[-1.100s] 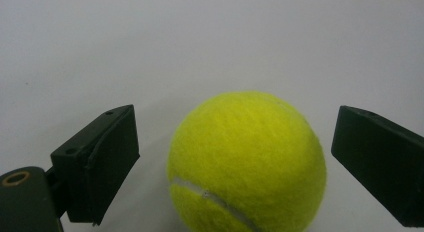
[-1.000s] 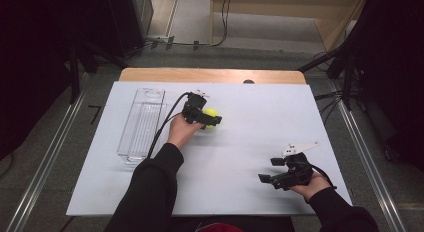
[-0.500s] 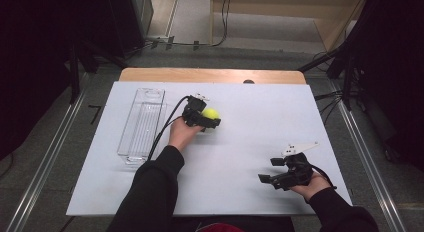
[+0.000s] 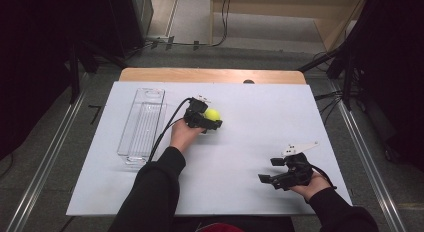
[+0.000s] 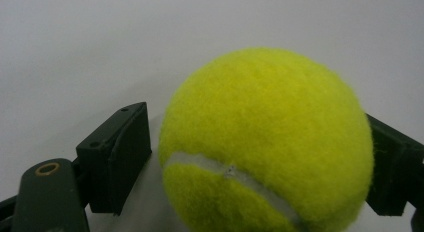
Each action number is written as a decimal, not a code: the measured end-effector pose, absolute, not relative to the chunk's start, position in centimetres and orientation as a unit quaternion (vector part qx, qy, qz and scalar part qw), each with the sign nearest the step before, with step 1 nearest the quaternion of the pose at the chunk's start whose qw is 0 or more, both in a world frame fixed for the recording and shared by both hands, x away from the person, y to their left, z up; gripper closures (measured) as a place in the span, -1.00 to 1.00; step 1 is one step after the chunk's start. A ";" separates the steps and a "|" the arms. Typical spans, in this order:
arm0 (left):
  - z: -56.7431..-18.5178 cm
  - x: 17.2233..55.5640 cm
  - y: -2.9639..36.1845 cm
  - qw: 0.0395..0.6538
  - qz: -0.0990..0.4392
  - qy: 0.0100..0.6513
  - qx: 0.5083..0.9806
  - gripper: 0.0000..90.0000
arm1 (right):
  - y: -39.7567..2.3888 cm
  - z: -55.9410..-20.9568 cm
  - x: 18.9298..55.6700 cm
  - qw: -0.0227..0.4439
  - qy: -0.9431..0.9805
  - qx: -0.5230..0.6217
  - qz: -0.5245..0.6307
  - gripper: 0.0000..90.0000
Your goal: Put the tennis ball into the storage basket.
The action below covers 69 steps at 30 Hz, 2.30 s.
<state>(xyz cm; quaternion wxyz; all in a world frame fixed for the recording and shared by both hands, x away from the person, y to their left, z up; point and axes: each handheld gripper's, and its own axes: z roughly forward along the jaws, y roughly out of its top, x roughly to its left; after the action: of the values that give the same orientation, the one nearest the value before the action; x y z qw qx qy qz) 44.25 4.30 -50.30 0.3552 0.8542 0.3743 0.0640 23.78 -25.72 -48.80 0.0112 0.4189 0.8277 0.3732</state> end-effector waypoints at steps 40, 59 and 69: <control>-49.9 44.0 4.3 0.353 0.044 0.369 0.859 -0.41 | -25.7 -48.8 23.8 0.013 0.829 0.417 0.373 -0.69; -48.3 43.5 5.0 0.356 0.017 0.366 0.860 -0.41 | -25.7 -48.8 23.8 0.012 0.829 0.418 0.372 -0.69; -47.2 42.4 4.9 0.353 0.008 0.354 0.866 -0.41 | -25.7 -48.8 23.8 0.013 0.828 0.418 0.372 -0.69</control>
<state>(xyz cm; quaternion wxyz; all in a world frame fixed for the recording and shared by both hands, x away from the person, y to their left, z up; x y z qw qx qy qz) 42.44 4.92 -47.17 0.3532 0.8658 0.3543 0.0077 23.80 -25.69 -48.84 0.0128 0.4182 0.8284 0.3725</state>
